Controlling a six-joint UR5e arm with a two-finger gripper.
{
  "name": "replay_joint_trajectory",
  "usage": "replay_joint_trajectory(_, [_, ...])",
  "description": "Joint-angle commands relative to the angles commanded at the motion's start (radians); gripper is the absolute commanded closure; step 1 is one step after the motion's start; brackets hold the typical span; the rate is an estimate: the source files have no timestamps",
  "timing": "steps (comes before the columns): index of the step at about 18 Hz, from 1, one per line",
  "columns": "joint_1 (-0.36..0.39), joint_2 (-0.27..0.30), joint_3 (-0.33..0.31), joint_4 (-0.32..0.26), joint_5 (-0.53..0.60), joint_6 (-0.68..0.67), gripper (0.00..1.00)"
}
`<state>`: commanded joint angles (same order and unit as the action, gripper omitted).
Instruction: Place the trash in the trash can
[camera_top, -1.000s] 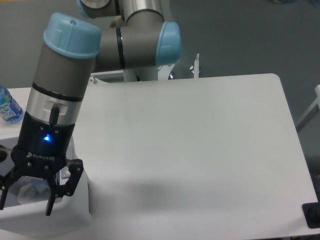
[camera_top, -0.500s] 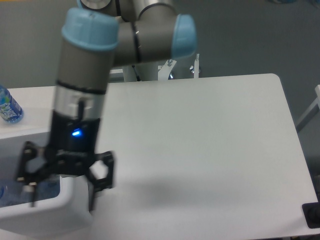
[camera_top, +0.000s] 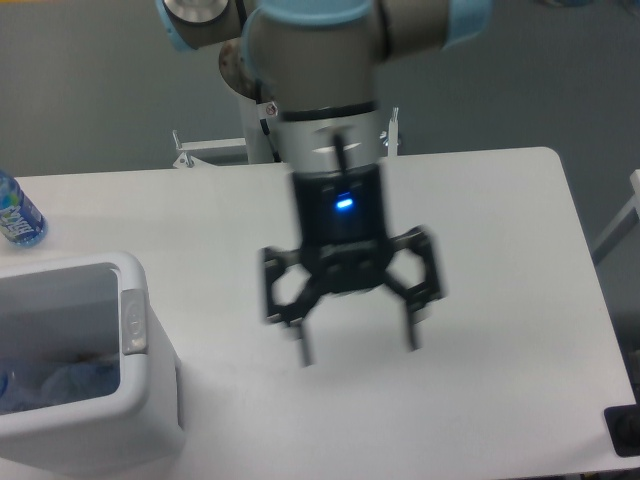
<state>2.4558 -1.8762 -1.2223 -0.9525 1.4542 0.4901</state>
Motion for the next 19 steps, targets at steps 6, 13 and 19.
replay_joint_trajectory(6, [0.077,0.094,-0.121,-0.15,0.143,0.535,0.0])
replay_joint_trajectory(13, [0.134,0.138,-0.123,-0.235,0.144,0.645,0.0])
replay_joint_trajectory(19, [0.132,0.147,-0.125,-0.233,0.14,0.628,0.0])
